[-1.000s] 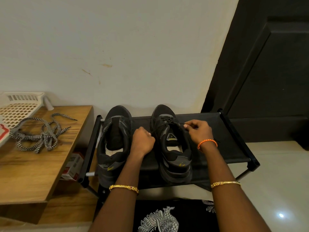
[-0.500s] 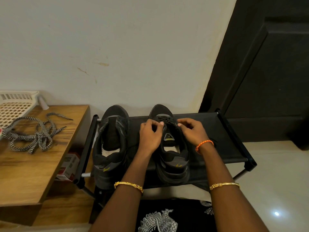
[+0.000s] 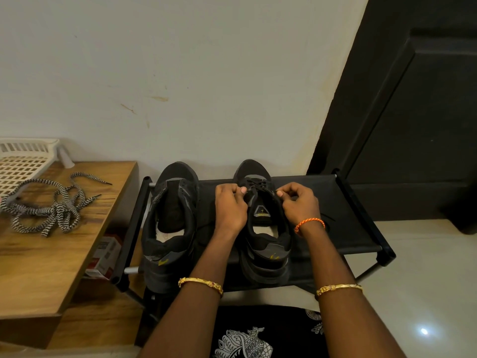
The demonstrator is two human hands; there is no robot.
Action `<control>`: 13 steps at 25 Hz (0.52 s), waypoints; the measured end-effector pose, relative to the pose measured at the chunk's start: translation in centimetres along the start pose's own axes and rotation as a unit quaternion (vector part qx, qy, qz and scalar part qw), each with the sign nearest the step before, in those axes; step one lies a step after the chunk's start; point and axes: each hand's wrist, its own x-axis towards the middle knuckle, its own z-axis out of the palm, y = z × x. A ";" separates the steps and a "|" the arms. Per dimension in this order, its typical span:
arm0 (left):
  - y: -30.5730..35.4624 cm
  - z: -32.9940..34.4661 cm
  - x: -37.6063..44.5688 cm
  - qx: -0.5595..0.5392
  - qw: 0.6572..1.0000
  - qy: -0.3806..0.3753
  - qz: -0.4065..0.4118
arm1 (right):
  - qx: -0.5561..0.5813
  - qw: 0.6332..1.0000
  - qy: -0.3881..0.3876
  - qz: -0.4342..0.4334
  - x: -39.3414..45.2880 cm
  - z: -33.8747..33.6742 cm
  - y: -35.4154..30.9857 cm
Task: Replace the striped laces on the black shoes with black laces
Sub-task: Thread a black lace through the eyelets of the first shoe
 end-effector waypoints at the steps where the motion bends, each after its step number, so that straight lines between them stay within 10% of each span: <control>1: 0.0 0.1 0.0 -0.001 1.000 0.004 -0.005 | 0.002 1.000 0.001 0.000 0.0 0.1 0.0; 7: 0.1 0.3 -0.2 -0.009 0.999 0.006 -0.047 | 0.026 0.999 -0.002 0.029 -0.2 -0.6 -0.2; 13: 1.8 -1.6 -1.5 -0.060 0.996 0.060 0.021 | 0.284 0.947 -0.019 0.147 -1.4 -6.5 -3.5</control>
